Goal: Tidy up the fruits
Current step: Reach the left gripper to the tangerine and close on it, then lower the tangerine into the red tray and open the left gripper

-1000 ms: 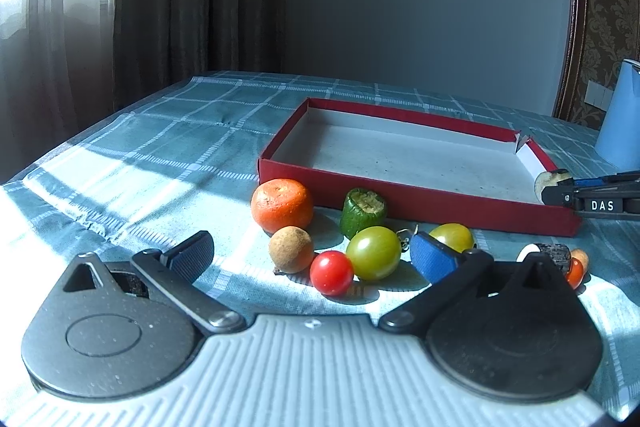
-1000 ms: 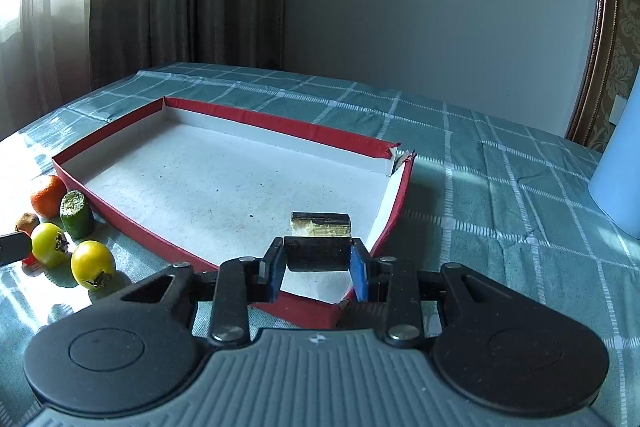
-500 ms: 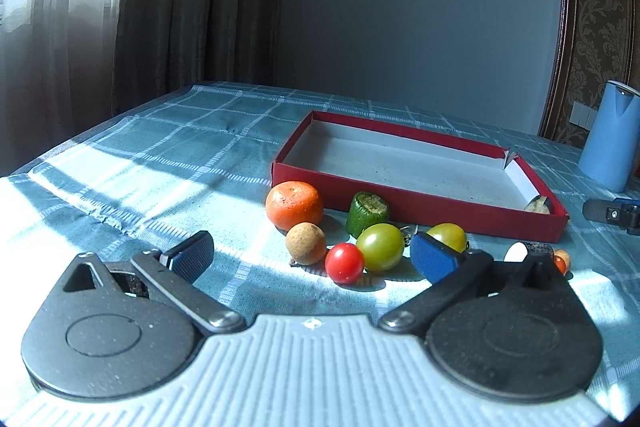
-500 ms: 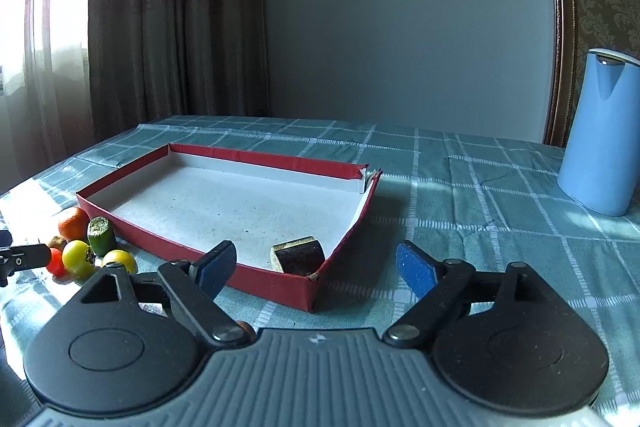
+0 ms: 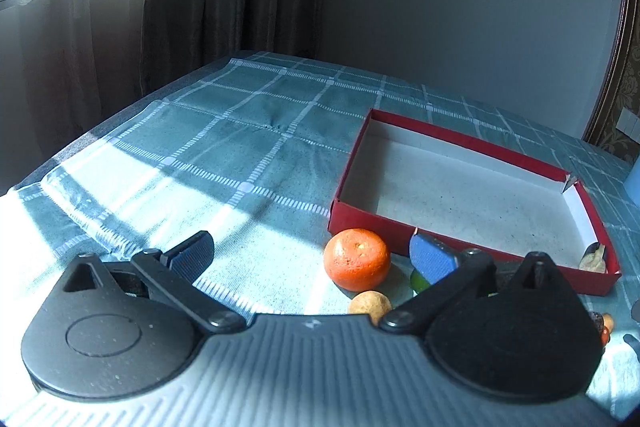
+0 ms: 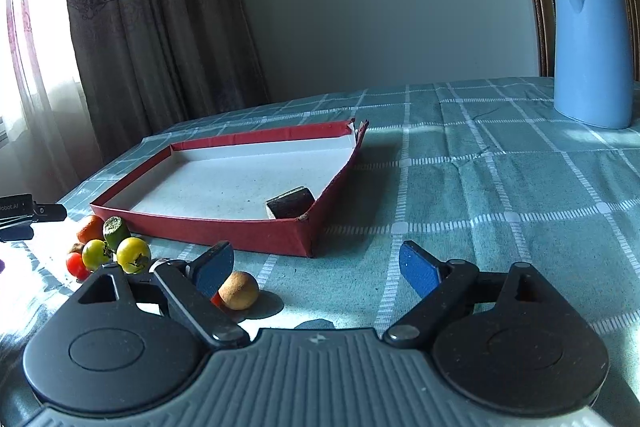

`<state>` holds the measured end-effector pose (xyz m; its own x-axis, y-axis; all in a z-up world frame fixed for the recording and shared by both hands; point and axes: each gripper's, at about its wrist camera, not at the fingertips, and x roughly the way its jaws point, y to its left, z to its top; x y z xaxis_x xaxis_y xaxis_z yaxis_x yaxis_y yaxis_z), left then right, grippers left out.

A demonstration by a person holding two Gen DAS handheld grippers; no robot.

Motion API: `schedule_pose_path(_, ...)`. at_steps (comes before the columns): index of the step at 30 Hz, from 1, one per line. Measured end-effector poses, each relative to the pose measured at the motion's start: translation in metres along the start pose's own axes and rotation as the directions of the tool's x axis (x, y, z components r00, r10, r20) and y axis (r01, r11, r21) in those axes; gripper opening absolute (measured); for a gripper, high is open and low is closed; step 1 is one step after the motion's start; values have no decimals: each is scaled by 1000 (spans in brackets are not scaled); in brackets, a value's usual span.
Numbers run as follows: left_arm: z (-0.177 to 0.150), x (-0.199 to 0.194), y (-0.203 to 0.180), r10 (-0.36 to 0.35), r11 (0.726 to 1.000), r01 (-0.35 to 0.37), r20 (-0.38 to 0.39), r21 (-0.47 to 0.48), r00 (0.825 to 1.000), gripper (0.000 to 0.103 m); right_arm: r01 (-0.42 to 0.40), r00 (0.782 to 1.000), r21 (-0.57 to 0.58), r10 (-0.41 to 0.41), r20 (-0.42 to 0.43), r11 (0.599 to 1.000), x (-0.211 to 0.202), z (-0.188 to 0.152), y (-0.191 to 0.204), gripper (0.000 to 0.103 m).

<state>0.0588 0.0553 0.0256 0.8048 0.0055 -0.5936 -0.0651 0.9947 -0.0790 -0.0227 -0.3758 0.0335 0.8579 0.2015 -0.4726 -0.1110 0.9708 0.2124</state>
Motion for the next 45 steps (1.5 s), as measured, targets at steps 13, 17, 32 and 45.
schedule_pose_path(13, 10, 44, -13, 40, 998, -34, -114, 59, 993, 103, 0, 1000, 20, 1, -23, 1000, 3, -1, -3, 91)
schedule_pose_path(17, 6, 54, -22, 34, 996, -22, -133, 91, 990, 96, 3, 1000, 28, -3, -25, 1000, 4, -1, -4, 95)
schedule_pose_path(32, 1, 29, -38, 28, 991, -22, -43, 133, 999, 41, -4, 999, 39, 6, -32, 999, 5, 0, -6, 95)
schedule_pose_path(45, 24, -4, -70, 33, 984, -52, 112, 170, 993, 41, -7, 999, 44, 8, -35, 999, 5, 0, -6, 95)
